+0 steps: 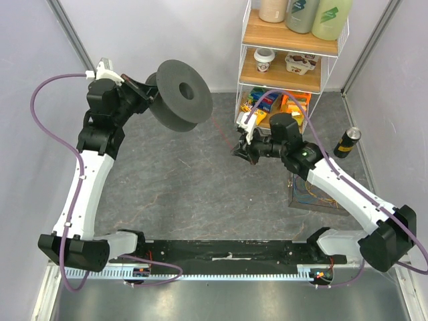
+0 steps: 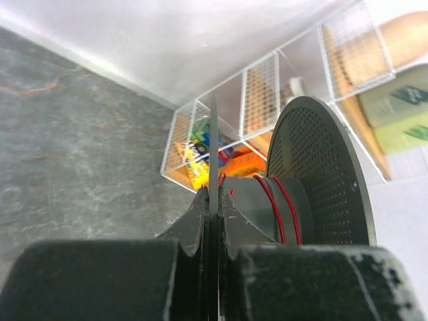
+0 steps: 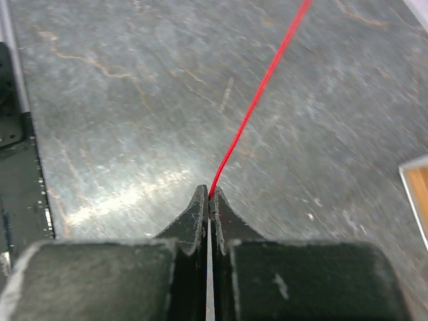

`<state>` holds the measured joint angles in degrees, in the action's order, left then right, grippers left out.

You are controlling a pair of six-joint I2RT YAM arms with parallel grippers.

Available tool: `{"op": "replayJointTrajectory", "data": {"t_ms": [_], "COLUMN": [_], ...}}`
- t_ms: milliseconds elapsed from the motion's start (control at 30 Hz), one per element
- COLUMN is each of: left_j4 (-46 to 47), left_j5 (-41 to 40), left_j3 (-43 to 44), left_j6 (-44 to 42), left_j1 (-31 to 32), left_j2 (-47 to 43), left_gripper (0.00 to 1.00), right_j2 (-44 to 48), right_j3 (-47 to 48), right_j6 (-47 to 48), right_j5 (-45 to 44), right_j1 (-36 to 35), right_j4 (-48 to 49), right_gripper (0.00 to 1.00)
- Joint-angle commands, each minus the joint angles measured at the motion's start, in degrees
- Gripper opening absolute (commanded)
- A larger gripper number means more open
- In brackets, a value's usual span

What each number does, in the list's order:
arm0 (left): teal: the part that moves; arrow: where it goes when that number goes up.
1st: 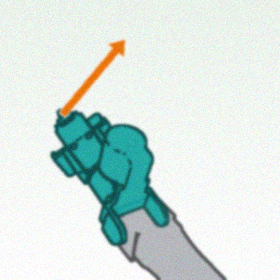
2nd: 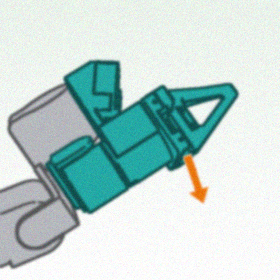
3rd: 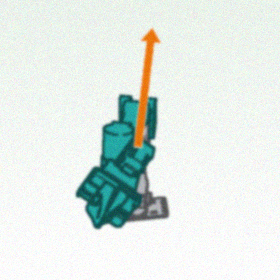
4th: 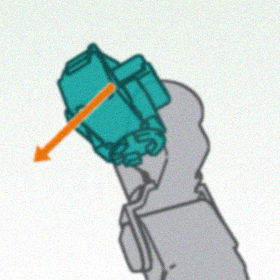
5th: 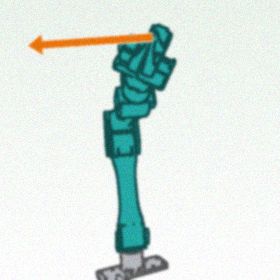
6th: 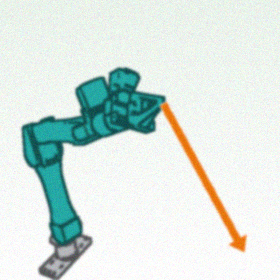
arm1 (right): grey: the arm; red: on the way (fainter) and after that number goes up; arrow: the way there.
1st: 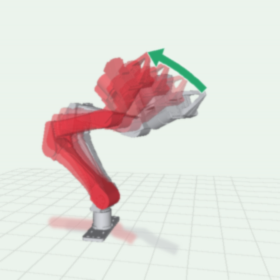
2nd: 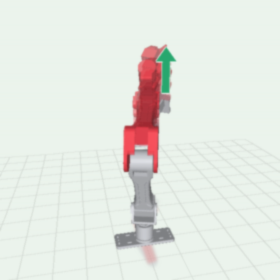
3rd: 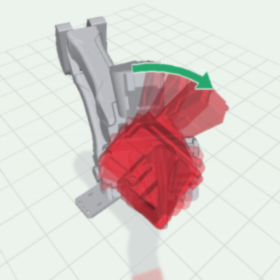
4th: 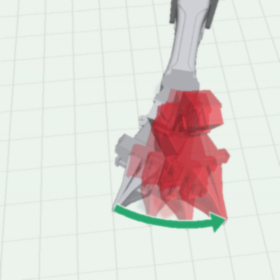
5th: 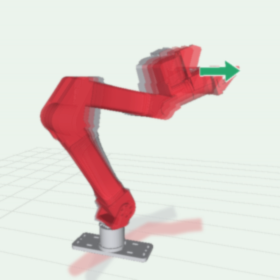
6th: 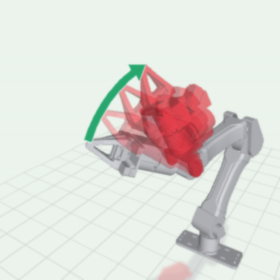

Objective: Wrap the cables

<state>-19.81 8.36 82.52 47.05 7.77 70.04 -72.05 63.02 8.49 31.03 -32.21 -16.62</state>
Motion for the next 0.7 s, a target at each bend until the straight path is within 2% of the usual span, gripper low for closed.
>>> {"op": "replayJointTrajectory", "data": {"t_ms": [0,267,467,667], "left_j4": [0.56,4.96,6.19,7.16], "left_j5": [-13.45,-21.45,-22.33,-21.28], "left_j3": [4.05,4.14,3.97,0.54], "left_j6": [2.27,-8.63,-14.78,-19.35], "left_j1": [1.54,9.18,13.32,16.48], "left_j2": [0.0,2.82,5.02,5.11], "left_gripper": [0.02,0.02,0.02,0.02], "right_j2": [0.78,-2.91,-6.16,-10.74], "right_j3": [2.36,9.91,15.45,22.74], "right_j6": [-1.46,-0.23,0.47,-1.46], "right_j5": [-0.09,1.58,1.32,-0.79], "right_j1": [-5.22,-14.28,-19.56,-20.62], "right_j4": [0.36,-2.27,-2.8,-1.57], "right_gripper": [0.0,0.0,0.0,0.0]}}
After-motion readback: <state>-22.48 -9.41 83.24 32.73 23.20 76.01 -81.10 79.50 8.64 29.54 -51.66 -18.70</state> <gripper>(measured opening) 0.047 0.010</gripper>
